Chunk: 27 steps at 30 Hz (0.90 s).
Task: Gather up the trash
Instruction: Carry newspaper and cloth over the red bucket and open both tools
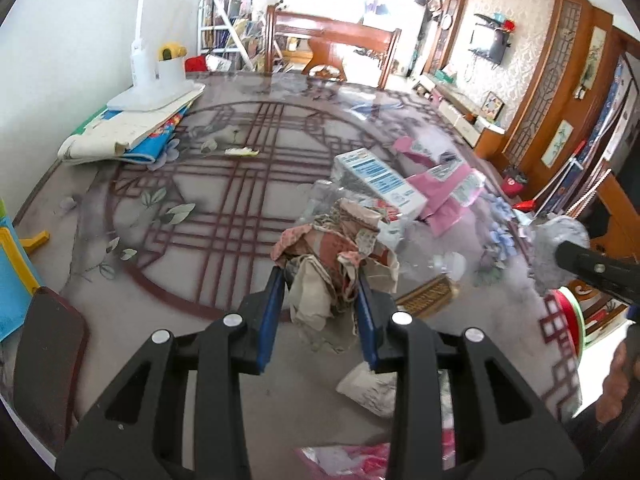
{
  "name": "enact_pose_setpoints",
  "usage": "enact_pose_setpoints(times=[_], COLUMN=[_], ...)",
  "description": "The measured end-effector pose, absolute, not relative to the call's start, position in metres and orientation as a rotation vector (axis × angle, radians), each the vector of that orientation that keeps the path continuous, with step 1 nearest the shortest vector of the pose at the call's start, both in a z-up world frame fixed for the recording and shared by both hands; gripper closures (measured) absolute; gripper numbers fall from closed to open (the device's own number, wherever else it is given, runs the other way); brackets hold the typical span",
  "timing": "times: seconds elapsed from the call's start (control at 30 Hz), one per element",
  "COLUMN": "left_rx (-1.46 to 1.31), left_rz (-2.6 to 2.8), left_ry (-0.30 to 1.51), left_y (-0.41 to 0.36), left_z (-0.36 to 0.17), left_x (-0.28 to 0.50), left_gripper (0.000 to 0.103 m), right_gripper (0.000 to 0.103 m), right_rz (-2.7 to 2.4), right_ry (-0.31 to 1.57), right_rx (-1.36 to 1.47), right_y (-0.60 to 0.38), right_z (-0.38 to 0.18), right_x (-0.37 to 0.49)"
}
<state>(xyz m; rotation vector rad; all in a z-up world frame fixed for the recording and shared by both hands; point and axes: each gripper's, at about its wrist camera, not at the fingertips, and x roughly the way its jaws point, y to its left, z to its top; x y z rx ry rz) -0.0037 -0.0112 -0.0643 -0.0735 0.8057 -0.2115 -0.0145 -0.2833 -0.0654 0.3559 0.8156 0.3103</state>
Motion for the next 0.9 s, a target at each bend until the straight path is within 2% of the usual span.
enact_pose_setpoints(times=[0.37,0.9], left_rx=[-0.077,-0.046], left_rz=[-0.28,-0.444], left_ry=[0.756,0.766], left_y=[-0.055,-0.16], left_z=[-0.038,-0.031], left_x=[-0.032,-0.046], left_gripper=[0.07,0.07], right_gripper=[0.043,0.042], right_rz=[0.304,0.164], right_ry=[0.76,0.718], right_rx=[0.373,0.456], right_y=[-0.307,-0.41], right_z=[-0.056,-0.067], right_x=[-0.026,-0.068])
